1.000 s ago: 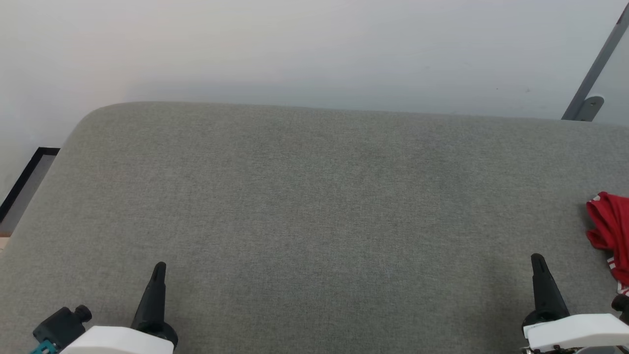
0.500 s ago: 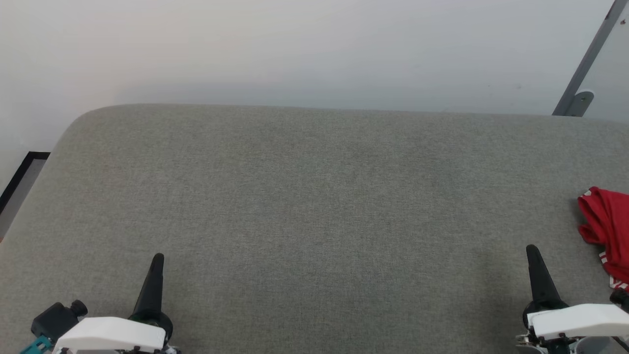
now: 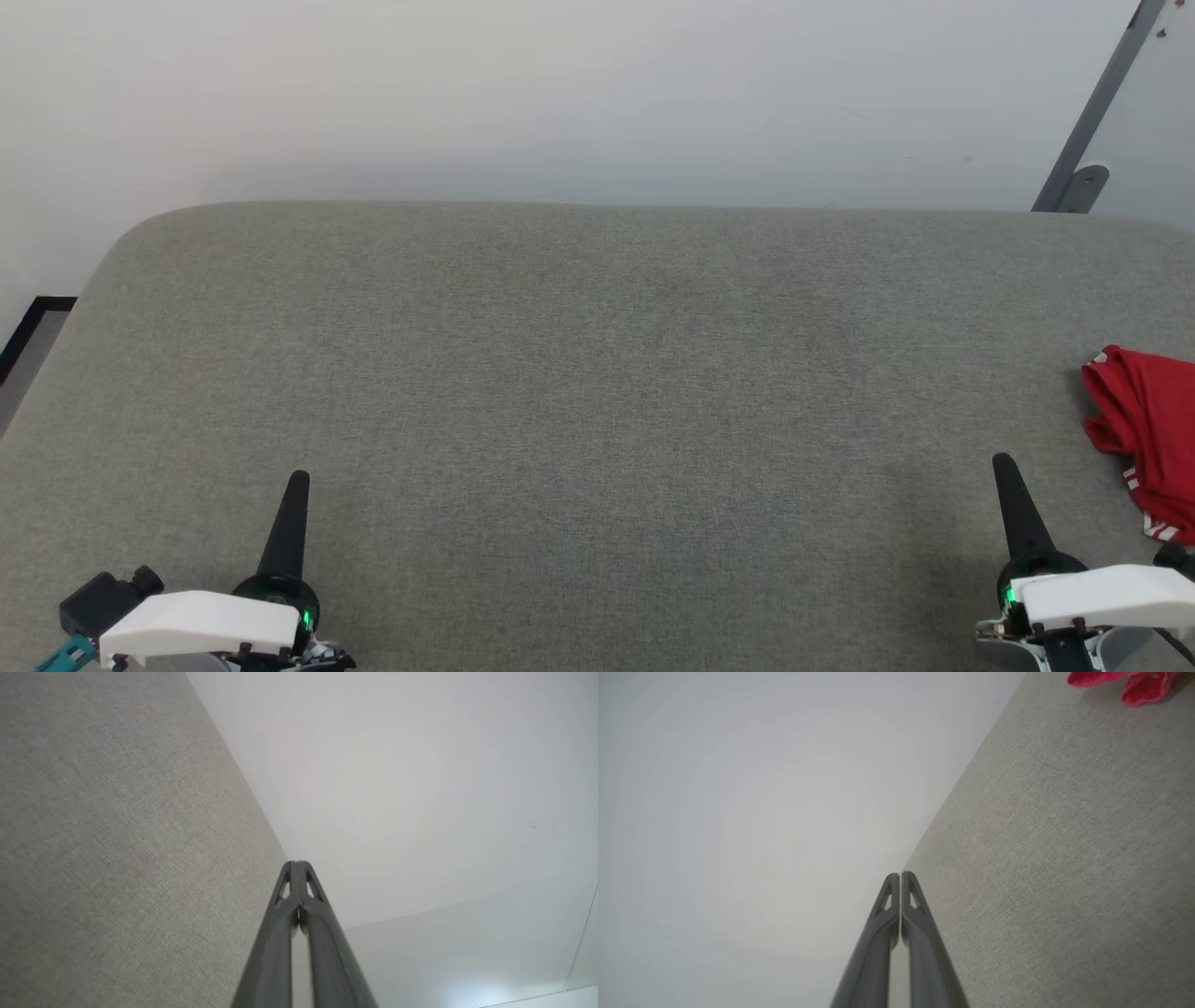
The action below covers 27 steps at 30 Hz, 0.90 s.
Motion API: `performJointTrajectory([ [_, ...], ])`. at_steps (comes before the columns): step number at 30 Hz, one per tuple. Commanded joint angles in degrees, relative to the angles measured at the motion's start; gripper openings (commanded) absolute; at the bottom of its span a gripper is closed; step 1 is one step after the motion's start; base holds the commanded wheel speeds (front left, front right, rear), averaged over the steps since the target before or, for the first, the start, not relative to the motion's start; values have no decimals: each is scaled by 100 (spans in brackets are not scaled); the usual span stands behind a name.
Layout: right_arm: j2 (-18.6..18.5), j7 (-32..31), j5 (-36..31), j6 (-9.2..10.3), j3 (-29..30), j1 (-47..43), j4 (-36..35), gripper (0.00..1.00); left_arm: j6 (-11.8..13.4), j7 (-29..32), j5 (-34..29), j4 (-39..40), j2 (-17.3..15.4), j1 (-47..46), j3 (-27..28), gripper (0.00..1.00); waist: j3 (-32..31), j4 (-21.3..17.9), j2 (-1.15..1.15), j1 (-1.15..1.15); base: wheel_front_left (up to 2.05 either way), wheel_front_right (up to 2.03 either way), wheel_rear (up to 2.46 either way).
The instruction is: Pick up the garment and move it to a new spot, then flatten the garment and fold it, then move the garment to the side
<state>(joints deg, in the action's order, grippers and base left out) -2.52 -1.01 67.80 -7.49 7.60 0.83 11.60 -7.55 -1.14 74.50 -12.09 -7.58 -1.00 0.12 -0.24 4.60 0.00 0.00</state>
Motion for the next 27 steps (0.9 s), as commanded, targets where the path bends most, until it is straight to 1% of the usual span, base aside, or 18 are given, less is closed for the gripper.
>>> performJointTrajectory([
  [1, -33, -47, 139, -1, -12, 142, -21, 0, 7, 40, 96, 27, -6, -155, 54, 0, 1, -10, 0, 0, 0, 0, 0],
  [27, -41, -319, 1355, 0, -67, 365, 118, 0, 9, 385, 1041, -89, 206, -374, 315, 0, 20, -219, 0, 0, 0, 0, 0],
])
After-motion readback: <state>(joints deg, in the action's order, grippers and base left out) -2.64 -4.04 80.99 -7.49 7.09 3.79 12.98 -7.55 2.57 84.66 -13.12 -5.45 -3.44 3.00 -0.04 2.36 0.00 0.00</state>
